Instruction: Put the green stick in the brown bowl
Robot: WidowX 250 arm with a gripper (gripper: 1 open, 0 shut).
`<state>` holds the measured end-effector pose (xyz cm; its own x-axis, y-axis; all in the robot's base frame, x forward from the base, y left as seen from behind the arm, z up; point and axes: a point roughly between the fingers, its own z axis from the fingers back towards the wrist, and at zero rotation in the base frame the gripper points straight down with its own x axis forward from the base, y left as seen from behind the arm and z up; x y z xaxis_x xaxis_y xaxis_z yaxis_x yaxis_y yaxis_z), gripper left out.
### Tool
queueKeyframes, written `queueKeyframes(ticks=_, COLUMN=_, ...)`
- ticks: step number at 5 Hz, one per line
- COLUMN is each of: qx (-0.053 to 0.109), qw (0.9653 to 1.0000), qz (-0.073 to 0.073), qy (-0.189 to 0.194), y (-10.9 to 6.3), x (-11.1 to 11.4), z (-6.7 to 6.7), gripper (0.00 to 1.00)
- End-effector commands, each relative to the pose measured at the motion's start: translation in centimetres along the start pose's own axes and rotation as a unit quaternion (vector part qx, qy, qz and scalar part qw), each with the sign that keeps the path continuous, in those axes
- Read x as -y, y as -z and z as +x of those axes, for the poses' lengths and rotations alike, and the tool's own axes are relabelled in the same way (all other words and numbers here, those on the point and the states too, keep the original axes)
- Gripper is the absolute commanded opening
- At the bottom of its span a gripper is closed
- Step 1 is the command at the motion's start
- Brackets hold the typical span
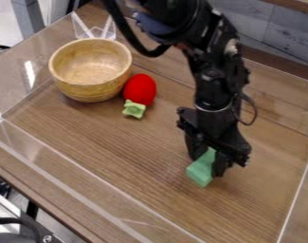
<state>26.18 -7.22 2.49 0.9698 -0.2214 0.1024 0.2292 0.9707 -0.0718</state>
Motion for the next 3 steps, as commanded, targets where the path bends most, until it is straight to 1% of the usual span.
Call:
queueKeyframes(ticks=1, qx=0.016, qw=0.9999, qz=0.000, qy=0.006, y=-0.6, x=0.8, z=1.3, gripper=0.00)
queueKeyframes(ticks=2, qx=0.021, qw=0.9998, qz=0.000, qy=0.006, y=-1.1, x=1.3, z=2.0, gripper=0.00)
queueKeyframes(ticks=3, qx=0.023, qw=0.9991, qz=-0.004, qy=0.034, y=-1.8, x=0.9, z=2.2, gripper=0.00)
